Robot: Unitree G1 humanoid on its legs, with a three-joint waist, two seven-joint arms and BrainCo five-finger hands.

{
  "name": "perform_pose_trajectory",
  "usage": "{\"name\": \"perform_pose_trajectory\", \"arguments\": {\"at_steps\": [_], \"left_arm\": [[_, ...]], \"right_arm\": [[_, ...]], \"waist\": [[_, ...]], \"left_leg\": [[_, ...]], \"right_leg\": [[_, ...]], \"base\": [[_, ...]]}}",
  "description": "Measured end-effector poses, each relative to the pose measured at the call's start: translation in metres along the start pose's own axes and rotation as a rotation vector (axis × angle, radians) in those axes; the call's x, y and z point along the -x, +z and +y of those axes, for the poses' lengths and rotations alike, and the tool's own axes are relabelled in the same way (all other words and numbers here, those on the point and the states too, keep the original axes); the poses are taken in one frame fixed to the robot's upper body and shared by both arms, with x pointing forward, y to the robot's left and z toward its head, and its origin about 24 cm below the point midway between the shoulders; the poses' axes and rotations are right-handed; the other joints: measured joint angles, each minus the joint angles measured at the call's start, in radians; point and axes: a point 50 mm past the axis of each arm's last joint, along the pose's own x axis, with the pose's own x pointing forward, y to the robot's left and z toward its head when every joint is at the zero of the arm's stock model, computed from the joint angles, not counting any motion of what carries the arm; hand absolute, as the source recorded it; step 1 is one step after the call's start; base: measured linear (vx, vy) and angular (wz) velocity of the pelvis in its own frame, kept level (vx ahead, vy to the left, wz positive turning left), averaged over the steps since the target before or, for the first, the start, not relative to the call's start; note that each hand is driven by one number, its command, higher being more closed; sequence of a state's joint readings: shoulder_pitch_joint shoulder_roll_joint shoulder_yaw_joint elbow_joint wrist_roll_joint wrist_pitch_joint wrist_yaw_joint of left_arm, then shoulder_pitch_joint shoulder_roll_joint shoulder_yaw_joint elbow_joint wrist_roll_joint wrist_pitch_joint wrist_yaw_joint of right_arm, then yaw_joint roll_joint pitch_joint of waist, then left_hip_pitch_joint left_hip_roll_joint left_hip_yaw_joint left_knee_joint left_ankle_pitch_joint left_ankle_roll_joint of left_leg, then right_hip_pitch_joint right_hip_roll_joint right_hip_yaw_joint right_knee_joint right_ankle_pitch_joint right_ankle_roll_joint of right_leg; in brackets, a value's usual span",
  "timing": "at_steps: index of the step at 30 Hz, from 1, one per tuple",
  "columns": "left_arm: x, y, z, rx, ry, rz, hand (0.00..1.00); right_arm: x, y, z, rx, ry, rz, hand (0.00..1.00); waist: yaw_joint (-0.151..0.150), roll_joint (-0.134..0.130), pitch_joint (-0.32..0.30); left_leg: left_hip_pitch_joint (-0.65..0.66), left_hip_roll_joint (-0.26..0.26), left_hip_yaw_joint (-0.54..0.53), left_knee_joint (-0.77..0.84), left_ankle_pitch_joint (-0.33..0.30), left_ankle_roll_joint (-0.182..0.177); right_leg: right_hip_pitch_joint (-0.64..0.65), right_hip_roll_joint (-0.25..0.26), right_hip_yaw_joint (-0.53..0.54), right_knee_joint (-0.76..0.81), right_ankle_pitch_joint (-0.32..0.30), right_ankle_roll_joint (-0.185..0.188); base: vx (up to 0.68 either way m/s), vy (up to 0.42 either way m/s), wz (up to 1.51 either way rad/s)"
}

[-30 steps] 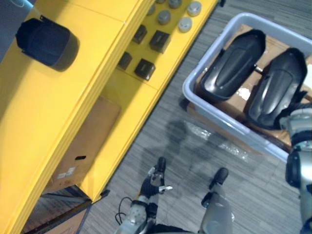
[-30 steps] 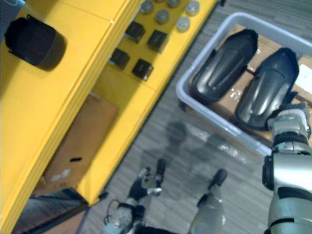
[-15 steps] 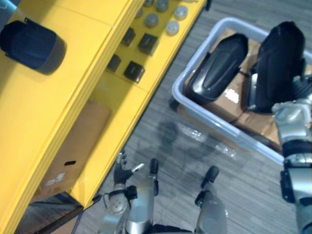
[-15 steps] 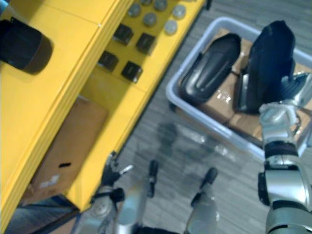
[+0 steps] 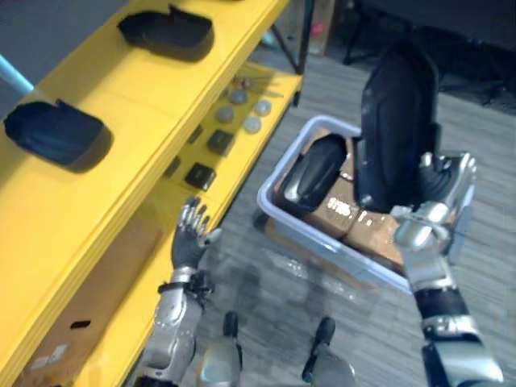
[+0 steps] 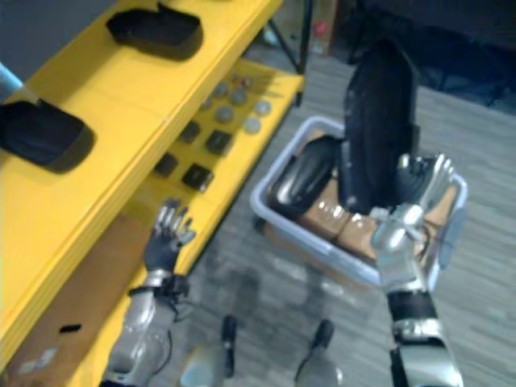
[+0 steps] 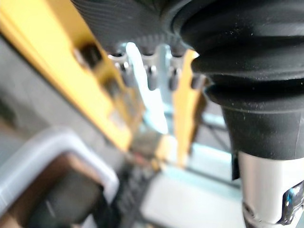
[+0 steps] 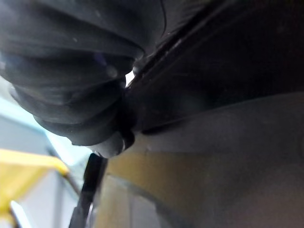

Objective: Walk over and take plastic housings, then place them on the shelf

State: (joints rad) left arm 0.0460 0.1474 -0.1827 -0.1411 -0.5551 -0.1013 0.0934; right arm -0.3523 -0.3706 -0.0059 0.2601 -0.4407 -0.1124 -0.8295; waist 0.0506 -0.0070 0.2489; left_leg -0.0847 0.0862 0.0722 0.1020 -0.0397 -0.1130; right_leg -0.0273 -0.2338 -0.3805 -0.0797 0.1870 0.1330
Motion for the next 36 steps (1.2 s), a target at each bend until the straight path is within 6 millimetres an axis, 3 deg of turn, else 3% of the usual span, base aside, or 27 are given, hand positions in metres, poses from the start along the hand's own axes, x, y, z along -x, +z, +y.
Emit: {"name": "perform_pose_trajectory", "arguments": {"at_steps": [5, 11, 24, 29, 36], "left_arm": [[-0.013, -0.003, -0.031, 0.038, -0.196, 0.05, 0.0], [-0.026, -0.007, -0.046, -0.018, -0.264, 0.085, 0.0], [-0.025, -0.031, -0.04, -0.137, -0.191, 0.202, 0.0], [-0.024, -0.033, -0.038, -0.131, -0.163, 0.21, 0.0], [-0.021, -0.038, -0.03, -0.057, -0.113, 0.225, 0.0]], "right_arm": [[0.026, 0.028, 0.01, -0.111, 0.058, -0.128, 1.0], [0.048, 0.058, 0.015, -0.259, 0.108, -0.26, 1.0], [0.085, 0.088, 0.028, -0.428, 0.258, -0.336, 1.0], [0.089, 0.091, 0.031, -0.437, 0.298, -0.339, 1.0], [0.107, 0.083, 0.033, -0.411, 0.399, -0.298, 1.0]], "waist": [[-0.024, -0.027, -0.058], [-0.056, -0.015, -0.117], [-0.062, 0.0, -0.157], [-0.062, 0.012, -0.173], [-0.061, 0.005, -0.202]], "left_leg": [[0.05, 0.014, 0.048, -0.005, -0.015, -0.01], [0.093, 0.044, 0.08, -0.006, -0.031, -0.026], [0.115, 0.047, 0.104, -0.007, -0.037, -0.025], [0.115, 0.048, 0.103, -0.01, -0.038, -0.026], [0.118, 0.047, 0.103, -0.021, -0.038, -0.026]], "right_leg": [[0.01, 0.009, 0.029, -0.001, -0.024, -0.005], [0.03, 0.039, 0.056, 0.0, -0.016, -0.008], [0.031, 0.043, 0.077, -0.01, -0.027, -0.016], [0.031, 0.043, 0.075, -0.01, -0.022, -0.011], [0.03, 0.043, 0.074, -0.007, -0.021, -0.01]], "base": [[0.0, -0.009, -0.28], [0.03, -0.026, -0.2], [-0.02, -0.001, -0.06], [0.0, 0.0, 0.0], [0.0, 0.0, 0.0]]}}
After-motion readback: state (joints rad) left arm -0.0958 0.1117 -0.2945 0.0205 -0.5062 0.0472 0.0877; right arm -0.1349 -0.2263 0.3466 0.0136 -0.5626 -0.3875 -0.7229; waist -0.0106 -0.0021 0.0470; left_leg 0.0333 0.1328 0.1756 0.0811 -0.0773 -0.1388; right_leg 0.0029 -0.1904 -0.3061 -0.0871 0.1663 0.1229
